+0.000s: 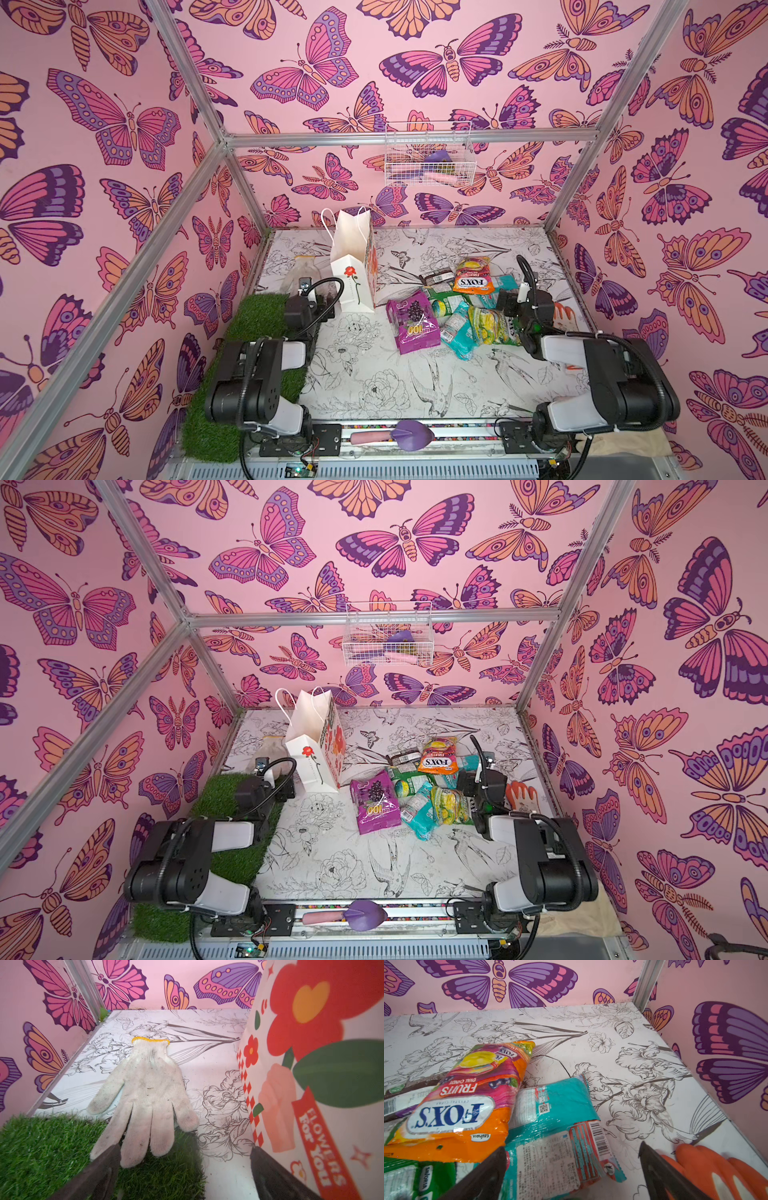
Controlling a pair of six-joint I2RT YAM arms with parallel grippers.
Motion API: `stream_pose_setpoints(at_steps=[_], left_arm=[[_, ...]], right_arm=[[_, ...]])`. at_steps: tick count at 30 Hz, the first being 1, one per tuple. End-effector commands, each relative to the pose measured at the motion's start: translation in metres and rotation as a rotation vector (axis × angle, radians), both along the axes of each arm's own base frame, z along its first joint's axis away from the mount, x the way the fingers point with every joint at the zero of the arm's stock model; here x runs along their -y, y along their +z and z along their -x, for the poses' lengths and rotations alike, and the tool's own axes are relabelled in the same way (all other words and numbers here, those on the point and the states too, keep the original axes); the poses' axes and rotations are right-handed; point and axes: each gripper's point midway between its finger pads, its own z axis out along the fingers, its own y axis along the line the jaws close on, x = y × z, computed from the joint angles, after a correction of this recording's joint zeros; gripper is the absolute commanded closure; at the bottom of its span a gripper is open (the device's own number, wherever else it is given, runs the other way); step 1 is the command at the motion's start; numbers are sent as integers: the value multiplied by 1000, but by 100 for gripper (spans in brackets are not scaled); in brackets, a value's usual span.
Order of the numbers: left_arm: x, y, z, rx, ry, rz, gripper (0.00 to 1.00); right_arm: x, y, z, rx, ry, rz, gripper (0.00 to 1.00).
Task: Place the snacks into the paper bag
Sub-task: 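Raise both arms and move the right gripper over the snack pile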
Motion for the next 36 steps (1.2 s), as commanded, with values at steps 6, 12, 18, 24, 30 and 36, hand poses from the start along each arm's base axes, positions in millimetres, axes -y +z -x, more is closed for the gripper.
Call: stream_pose_setpoints(at_steps=[6,12,18,24,30,36], left_arm=[[-13,61,13,12,174,-10,1],[-15,89,24,-91,251,125,1],[-21,115,57,-34,323,371,1],[-2,103,75,-349,251,402,1],[12,121,114,-257,176,394,1],[21,125,155,-225,105,415,0]], right_arm=[[-8,46,5,66,65,20,1],[-6,94,-4,155,46,2,1],[21,119,1,150,-191,-193,1],[37,126,34,5,-441,-491,1],[-1,147,48,97,-233,-680,1],[-41,135,61,-174,-51,-674,1]])
